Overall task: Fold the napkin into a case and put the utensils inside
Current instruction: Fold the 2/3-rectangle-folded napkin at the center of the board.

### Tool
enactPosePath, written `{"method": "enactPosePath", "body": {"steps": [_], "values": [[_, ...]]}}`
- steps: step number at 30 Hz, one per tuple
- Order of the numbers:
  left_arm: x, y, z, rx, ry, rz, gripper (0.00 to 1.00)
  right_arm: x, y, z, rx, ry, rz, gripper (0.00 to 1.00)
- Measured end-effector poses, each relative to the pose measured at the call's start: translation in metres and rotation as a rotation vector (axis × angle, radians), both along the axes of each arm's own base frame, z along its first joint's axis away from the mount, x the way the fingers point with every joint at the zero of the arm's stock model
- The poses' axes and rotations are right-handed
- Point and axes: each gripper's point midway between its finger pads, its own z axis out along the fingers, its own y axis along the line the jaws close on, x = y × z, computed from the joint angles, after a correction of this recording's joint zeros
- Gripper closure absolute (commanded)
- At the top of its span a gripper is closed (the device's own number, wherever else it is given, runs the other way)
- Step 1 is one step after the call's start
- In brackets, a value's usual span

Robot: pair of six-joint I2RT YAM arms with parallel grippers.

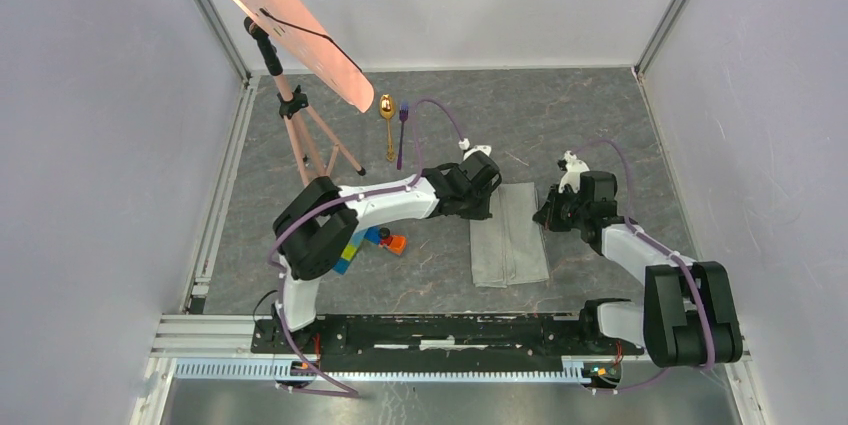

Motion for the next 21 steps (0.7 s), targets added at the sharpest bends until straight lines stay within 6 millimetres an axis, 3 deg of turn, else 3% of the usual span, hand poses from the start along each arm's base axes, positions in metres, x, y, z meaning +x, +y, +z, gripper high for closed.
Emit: {"method": "enactPosePath", "body": {"steps": [6, 13, 21], "values": [[0.010, 0.004, -0.042, 0.058, 0.028, 0.006, 0.98, 0.000, 0.005, 0.008, -0.052, -0.006, 0.016, 1.00], [0.013, -0.004, -0.042, 0.017, 0.015, -0.006, 0.98, 0.008, 0.031, 0.040, -0.088, -0.070, 0.047, 1.00], [0.014, -0.008, -0.042, -0.012, 0.003, -0.012, 0.98, 0.001, 0.071, 0.047, 0.039, -0.046, 0.029, 1.00]]}}
